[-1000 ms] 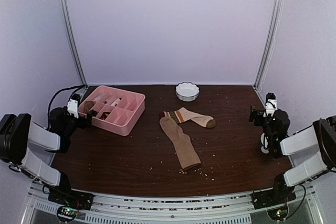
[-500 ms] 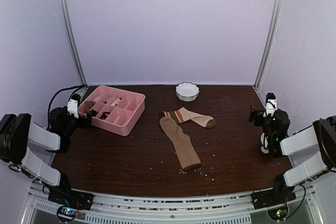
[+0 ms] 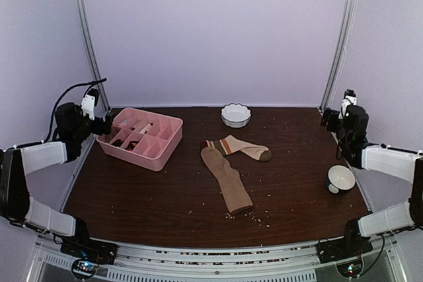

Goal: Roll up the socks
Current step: Roll the sock at the center of the board.

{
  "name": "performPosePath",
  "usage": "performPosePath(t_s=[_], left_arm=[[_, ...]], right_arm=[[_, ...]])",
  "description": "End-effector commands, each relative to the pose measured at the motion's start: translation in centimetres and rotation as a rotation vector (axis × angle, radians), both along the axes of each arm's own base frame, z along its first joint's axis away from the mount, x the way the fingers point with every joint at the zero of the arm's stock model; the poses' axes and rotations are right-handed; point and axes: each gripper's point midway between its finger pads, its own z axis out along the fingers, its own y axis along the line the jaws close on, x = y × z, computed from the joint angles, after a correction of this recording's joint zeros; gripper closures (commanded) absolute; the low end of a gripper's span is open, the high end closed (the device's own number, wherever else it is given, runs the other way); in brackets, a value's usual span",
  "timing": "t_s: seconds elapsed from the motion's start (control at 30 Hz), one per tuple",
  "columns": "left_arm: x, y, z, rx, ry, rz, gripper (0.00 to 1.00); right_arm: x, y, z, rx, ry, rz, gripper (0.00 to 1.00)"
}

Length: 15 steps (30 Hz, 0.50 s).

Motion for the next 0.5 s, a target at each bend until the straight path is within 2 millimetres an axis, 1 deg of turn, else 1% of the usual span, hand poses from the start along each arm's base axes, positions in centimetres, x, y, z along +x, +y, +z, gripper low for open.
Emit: performPosePath(t_s=[0.0, 0.03, 0.07, 0.1, 0.13, 0.17, 0.2, 0.33, 0.37, 0.43, 0.47], left_arm=[[-1.2, -1.5, 1.1, 0.041, 0.205, -0.118, 0.02], [-1.6, -1.8, 1.3, 0.04, 0.241, -0.141, 0.02], [-1.9, -2.3, 1.5, 0.042, 0.266, -0.175, 0.02], [-2.4, -2.9, 1.7, 0.052, 0.292, -0.218, 0.02], [-3.0, -3.6, 1.6, 0.058, 0.324, -0.266, 0.02], [-3.9, -4.3, 1.3, 0.066, 0.365, -0.316, 0.02], [-4.4, -5.0, 1.5, 0.064, 0.383, -0.362, 0.02], [-6.2, -7.8, 1.4, 0.1, 0.469, -0.476, 0.02], [-6.5, -8.6, 1.2, 0.12, 0.484, -0.495, 0.02], [-7.3, -10.3, 0.9, 0.161, 0.508, -0.533, 0.02], [-7.7, -11.1, 0.7, 0.175, 0.52, -0.556, 0.02]], right_arm=[[-1.1, -1.0, 0.8, 0.175, 0.111, -0.088, 0.0], [-1.6, -1.2, 0.5, 0.276, 0.137, -0.123, 0.01], [-1.9, -1.2, -0.1, 0.333, 0.176, -0.135, 0.01], [-1.6, 0.0, -0.3, 0.354, 0.215, -0.064, 0.0], [-1.3, 2.0, -0.7, 0.348, 0.244, 0.047, 0.0], [-1.2, 4.4, -1.0, 0.337, 0.26, 0.155, 0.0], [-1.8, 6.5, -1.9, 0.292, 0.304, 0.209, 0.0], [-6.2, 14.3, -4.9, -0.004, 0.442, 0.302, 0.0], [-7.5, 16.3, -5.9, -0.04, 0.471, 0.355, 0.0], [-9.9, 19.8, -7.6, -0.045, 0.505, 0.473, 0.0], [-11.3, 21.3, -8.9, -0.043, 0.527, 0.543, 0.0]])
